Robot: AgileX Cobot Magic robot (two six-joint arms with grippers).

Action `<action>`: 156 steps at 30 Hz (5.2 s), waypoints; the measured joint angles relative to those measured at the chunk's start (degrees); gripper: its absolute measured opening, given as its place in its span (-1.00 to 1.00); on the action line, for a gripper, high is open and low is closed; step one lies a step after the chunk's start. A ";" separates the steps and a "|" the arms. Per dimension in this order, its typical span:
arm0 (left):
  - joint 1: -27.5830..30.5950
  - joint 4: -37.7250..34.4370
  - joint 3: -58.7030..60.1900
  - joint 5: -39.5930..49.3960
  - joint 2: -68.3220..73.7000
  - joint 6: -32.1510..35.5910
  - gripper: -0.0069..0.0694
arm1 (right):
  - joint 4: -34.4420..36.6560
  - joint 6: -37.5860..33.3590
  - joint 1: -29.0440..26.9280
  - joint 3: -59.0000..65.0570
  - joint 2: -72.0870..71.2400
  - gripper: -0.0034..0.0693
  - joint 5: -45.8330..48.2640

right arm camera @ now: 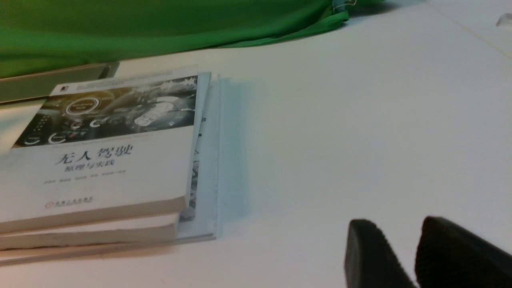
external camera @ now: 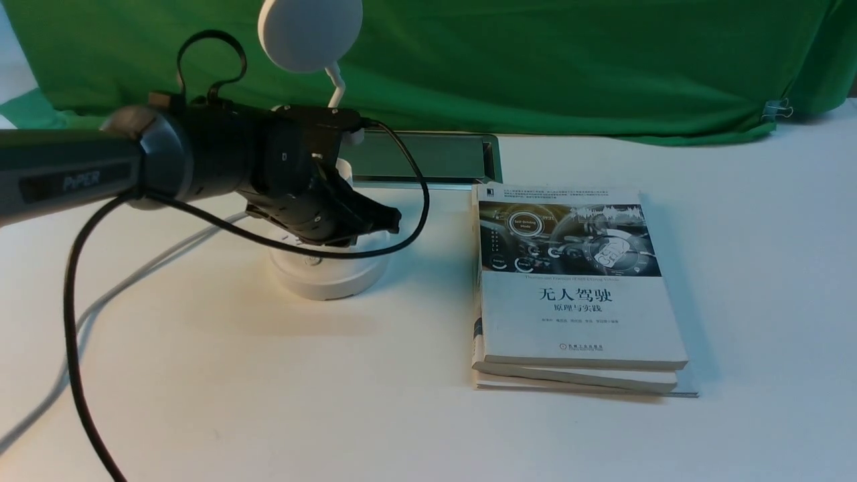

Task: Turn on the desk lamp on the white desktop with your hand.
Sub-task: 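Press the power button on the lamp base to turn the lamp on with the left gripper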

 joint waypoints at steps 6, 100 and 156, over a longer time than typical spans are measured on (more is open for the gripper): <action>0.00 -0.43 0.24 0.21 1.34 -0.05 -0.82 | 0.00 0.00 0.00 0.00 0.00 -0.24 0.04; -0.04 -1.45 -4.25 4.01 3.08 0.57 -0.82 | 0.00 0.00 0.00 0.00 0.00 -0.24 0.04; -0.01 -2.75 -3.67 7.35 1.19 2.98 -0.82 | 0.00 0.00 0.00 0.00 0.00 -0.24 0.04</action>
